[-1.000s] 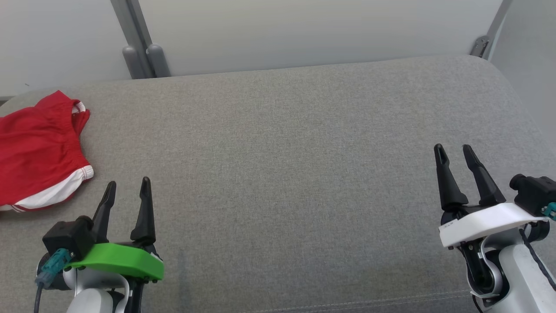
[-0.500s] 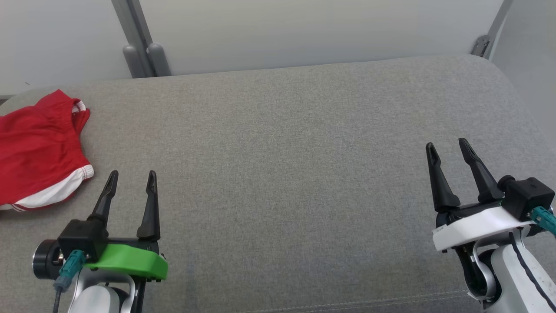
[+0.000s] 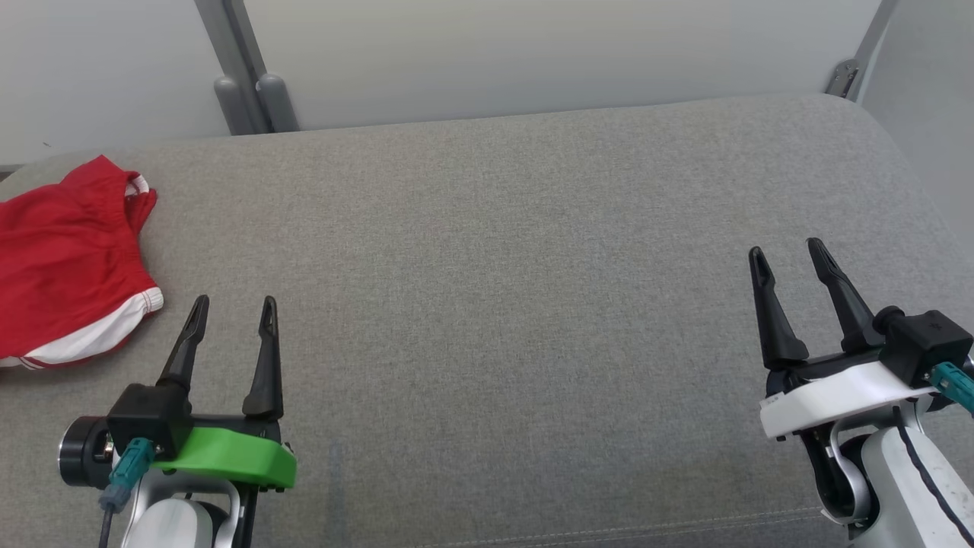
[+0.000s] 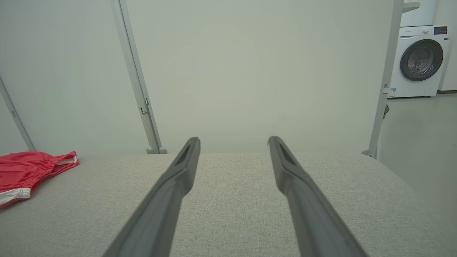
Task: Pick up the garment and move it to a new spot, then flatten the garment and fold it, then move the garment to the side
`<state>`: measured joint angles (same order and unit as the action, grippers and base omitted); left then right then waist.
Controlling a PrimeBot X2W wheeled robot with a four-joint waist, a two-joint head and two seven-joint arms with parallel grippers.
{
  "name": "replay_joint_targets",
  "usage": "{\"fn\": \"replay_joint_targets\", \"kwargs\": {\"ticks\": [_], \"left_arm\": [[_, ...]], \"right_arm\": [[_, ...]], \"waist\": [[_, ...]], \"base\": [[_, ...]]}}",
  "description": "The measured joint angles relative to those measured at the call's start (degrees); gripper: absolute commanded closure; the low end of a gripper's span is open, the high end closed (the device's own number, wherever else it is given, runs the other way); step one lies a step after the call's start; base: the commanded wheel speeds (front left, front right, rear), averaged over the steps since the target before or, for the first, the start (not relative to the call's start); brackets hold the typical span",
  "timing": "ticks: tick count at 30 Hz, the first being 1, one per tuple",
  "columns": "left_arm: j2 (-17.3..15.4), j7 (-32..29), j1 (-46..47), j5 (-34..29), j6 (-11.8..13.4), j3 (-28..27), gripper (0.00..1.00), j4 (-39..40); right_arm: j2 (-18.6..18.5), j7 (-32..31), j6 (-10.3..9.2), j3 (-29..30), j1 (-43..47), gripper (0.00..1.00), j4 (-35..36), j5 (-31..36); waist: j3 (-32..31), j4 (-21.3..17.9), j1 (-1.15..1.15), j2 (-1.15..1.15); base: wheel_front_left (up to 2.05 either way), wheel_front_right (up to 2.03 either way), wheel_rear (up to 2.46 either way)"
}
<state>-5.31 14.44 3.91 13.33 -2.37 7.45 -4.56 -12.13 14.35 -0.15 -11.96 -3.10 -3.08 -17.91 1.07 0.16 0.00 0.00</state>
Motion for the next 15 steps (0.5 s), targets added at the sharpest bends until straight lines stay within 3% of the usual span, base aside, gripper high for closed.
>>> {"fn": "replay_joint_targets", "kwargs": {"ticks": [15], "left_arm": [[0.54, 0.00, 0.18, -0.49, -0.71, -1.45, 0.00, -0.19]], "right_arm": [[0.88, 0.01, 0.21, 0.78, 0.00, 0.00, -0.01, 0.33]], "waist": [[0.19, 0.06, 0.00, 0.00]], "base": [[0.00, 0.00, 0.00]]}}
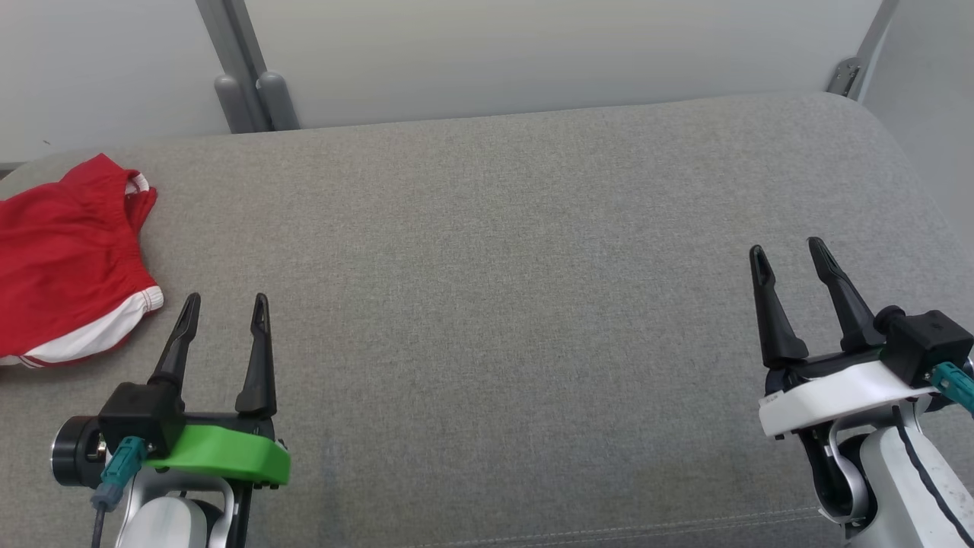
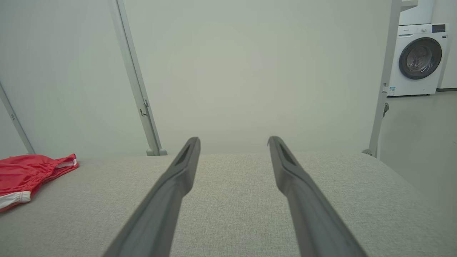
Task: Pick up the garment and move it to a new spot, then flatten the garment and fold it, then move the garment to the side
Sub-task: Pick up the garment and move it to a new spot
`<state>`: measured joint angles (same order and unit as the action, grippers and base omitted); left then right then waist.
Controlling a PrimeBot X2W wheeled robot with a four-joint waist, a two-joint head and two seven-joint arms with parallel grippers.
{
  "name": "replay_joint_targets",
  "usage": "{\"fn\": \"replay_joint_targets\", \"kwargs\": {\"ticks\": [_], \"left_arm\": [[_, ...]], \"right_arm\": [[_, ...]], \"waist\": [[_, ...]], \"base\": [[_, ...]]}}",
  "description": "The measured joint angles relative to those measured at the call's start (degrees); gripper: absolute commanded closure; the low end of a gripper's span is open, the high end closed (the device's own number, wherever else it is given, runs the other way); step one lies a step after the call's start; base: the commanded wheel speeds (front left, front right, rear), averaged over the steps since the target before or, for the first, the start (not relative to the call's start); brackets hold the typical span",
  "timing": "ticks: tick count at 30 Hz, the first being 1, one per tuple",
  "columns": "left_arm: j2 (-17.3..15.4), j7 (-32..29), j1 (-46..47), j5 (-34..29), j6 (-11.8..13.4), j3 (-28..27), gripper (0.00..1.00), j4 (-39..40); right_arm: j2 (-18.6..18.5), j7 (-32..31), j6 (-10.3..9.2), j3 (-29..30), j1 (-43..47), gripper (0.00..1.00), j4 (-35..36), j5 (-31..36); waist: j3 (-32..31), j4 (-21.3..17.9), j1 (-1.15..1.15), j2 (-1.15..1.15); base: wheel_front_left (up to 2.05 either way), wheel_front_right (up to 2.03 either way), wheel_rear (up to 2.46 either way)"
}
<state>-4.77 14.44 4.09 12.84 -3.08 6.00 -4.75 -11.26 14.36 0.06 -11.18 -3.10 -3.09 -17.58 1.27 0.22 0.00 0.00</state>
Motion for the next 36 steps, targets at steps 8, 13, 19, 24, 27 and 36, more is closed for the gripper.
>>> {"fn": "replay_joint_targets", "kwargs": {"ticks": [8, 13, 19, 24, 27, 36], "left_arm": [[0.32, 0.00, 0.02, 0.00, -0.46, -0.48, 0.00, -0.19], [0.46, 0.00, 0.68, -0.01, -0.79, -0.62, 0.00, -0.18], [0.68, 0.00, 1.82, -0.10, -0.98, -1.11, 0.00, -0.31], [0.81, 0.00, 1.93, -0.10, -1.29, -1.60, 0.00, -0.65], [0.86, 0.00, 2.34, -0.10, -1.41, -2.21, 0.00, -0.79], [0.80, 0.00, 4.81, -0.26, -1.44, -3.93, 0.00, -1.55]], "right_arm": [[0.53, 0.00, 0.58, 0.22, 0.00, 0.00, 0.00, 0.01], [0.66, 0.00, 0.60, 0.64, 0.00, 0.00, 0.33, 0.11], [0.81, 0.00, 0.94, 1.26, 0.00, 0.00, 0.57, 0.52], [0.87, 0.00, 1.38, 1.53, -0.01, 0.00, 0.79, 0.55], [1.00, 0.00, 1.45, 1.49, -0.03, 0.00, 0.91, 0.60], [1.19, 0.05, 2.47, 0.97, -0.33, 0.00, 1.76, 1.31]], "waist": [[0.18, 0.00, 0.00, 0.00], [0.89, 0.24, 0.00, 0.00], [1.39, 1.28, 0.00, 0.00], [1.63, 2.54, 0.00, 0.00], [1.85, 3.39, 0.00, 0.00], [3.83, 6.56, 0.00, 0.00]], "base": [[0.00, 0.00, 0.00], [0.00, 0.00, 0.00], [0.00, 0.00, 0.00], [0.00, 0.00, 0.00], [0.00, 0.00, 0.00], [0.00, 0.00, 0.00]]}}
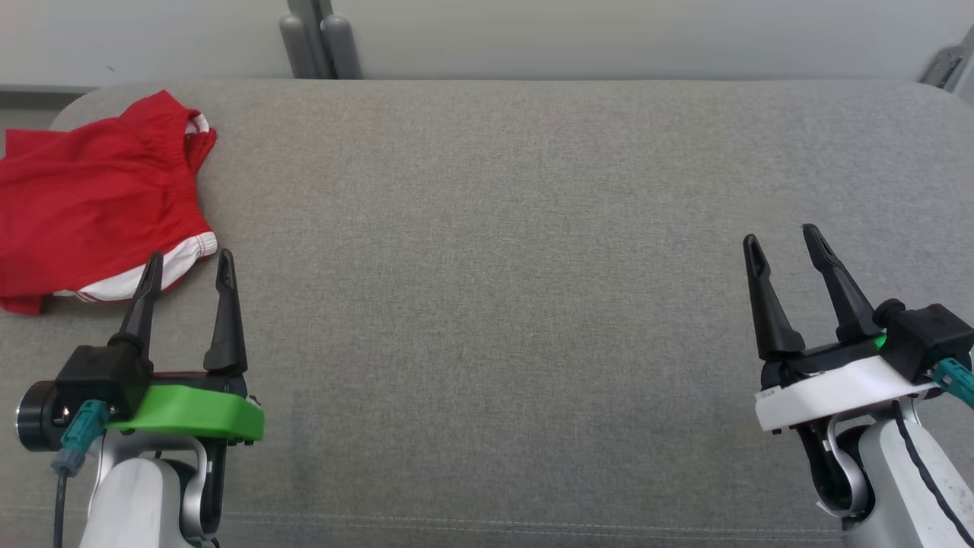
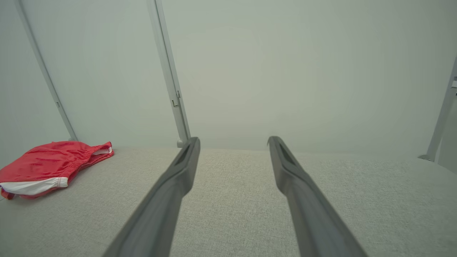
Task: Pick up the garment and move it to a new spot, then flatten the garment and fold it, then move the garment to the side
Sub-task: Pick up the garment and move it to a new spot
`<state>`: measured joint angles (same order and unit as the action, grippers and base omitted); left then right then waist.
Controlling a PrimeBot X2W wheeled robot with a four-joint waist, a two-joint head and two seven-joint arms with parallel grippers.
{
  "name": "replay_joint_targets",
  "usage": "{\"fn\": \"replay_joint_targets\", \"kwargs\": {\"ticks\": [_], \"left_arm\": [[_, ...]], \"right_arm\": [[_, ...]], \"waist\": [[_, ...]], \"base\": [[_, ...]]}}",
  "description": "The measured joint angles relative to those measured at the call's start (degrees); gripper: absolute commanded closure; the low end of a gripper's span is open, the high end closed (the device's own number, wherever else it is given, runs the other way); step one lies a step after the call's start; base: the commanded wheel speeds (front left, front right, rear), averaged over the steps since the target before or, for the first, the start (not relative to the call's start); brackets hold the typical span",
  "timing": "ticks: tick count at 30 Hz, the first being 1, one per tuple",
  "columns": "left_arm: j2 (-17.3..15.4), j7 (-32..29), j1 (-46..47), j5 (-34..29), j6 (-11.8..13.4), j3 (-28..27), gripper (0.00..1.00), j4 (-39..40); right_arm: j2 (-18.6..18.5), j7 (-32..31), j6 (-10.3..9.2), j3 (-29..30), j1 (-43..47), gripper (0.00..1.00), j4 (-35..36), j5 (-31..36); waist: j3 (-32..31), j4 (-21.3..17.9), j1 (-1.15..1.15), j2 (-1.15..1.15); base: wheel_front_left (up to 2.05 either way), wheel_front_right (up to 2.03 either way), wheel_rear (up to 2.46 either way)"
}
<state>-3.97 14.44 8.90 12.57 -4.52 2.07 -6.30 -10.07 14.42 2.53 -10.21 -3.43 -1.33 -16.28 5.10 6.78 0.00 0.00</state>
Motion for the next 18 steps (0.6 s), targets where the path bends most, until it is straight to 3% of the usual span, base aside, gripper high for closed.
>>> {"fn": "replay_joint_targets", "kwargs": {"ticks": [18], "left_arm": [[-2.94, 0.07, 9.78, 4.15, -0.36, -7.00, 0.00, -4.46]], "right_arm": [[-0.90, 0.02, 2.01, -4.19, -7.78, 0.00, 3.31, 3.67]], "waist": [[8.64, 4.85, 0.00, 0.00]], "base": [[0.00, 0.00, 0.00]]}}
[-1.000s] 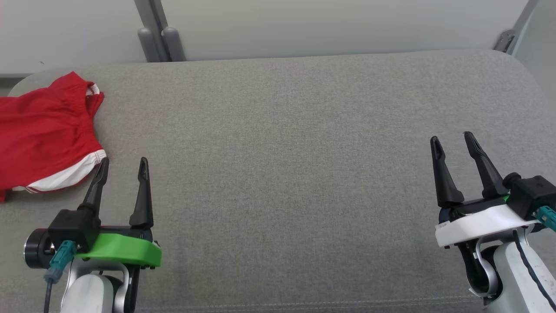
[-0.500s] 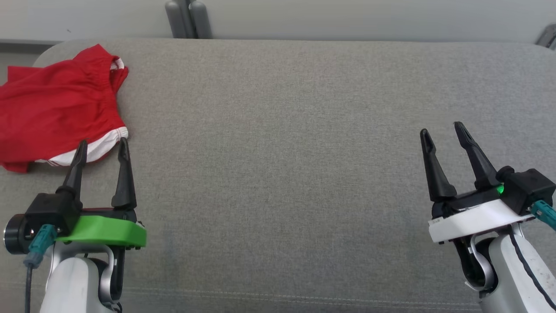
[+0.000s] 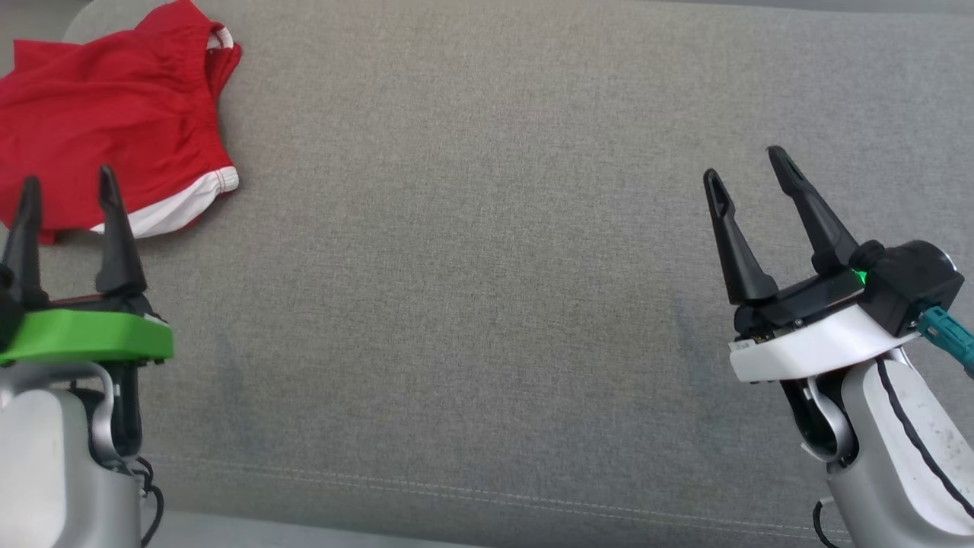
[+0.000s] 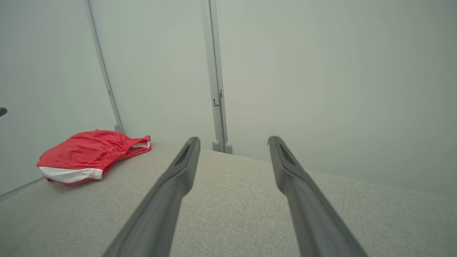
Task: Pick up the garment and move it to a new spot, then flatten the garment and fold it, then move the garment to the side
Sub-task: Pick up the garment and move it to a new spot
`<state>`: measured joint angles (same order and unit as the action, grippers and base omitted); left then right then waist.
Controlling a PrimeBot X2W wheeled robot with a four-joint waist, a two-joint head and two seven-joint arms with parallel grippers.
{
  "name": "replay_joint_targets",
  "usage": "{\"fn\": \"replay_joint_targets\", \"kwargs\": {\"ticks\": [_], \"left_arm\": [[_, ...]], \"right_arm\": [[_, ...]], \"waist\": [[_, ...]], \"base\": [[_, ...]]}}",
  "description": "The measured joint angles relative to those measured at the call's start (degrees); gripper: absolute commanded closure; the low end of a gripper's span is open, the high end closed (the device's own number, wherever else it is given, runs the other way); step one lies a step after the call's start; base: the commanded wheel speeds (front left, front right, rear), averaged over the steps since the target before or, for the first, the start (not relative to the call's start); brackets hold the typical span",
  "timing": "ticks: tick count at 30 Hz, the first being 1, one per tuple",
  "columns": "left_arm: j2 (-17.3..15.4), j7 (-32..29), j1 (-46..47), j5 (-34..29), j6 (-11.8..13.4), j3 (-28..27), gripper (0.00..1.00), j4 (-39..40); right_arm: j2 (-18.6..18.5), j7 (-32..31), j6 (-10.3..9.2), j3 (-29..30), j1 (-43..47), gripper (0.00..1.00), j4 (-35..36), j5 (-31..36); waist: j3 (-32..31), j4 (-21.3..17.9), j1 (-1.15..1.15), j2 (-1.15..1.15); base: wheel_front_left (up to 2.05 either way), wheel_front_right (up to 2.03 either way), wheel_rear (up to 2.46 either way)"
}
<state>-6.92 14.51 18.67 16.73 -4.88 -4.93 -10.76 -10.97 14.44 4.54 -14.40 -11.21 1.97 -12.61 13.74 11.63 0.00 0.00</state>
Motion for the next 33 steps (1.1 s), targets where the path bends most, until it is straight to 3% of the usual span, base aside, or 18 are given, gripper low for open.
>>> {"fn": "replay_joint_targets", "kwargs": {"ticks": [7, 18, 28, 33], "left_arm": [[-2.44, -1.51, 5.91, 3.02, -0.15, -3.44, 0.00, -2.13], [-8.39, -11.66, 17.91, 10.53, -0.20, -9.99, 0.00, -12.51], [-12.47, -23.97, 23.77, 15.37, -0.07, -12.78, 0.00, -24.24], [-14.93, -26.21, 26.24, 15.37, 0.87, -13.78, 0.00, -26.05]], "right_arm": [[-0.36, 0.15, 0.25, -0.27, -3.20, 0.00, 1.49, 1.20], [-1.05, 0.16, 0.51, -1.56, -7.94, 0.00, 2.91, 2.85], [-0.23, 0.16, 1.00, -3.37, -11.44, 0.00, 2.99, 3.12], [0.09, 0.16, 1.00, -3.31, -12.29, 0.00, 3.04, 3.12]], "waist": [[3.47, 0.66, 0.00, 0.00], [9.63, -0.01, 0.00, 0.00], [14.09, -3.79, 0.01, 0.00], [15.65, -6.39, 0.00, 0.00]], "base": [[0.00, 0.00, 0.00], [0.00, 0.00, 0.00], [0.00, 0.00, 0.00], [0.00, 0.00, 0.00]]}}
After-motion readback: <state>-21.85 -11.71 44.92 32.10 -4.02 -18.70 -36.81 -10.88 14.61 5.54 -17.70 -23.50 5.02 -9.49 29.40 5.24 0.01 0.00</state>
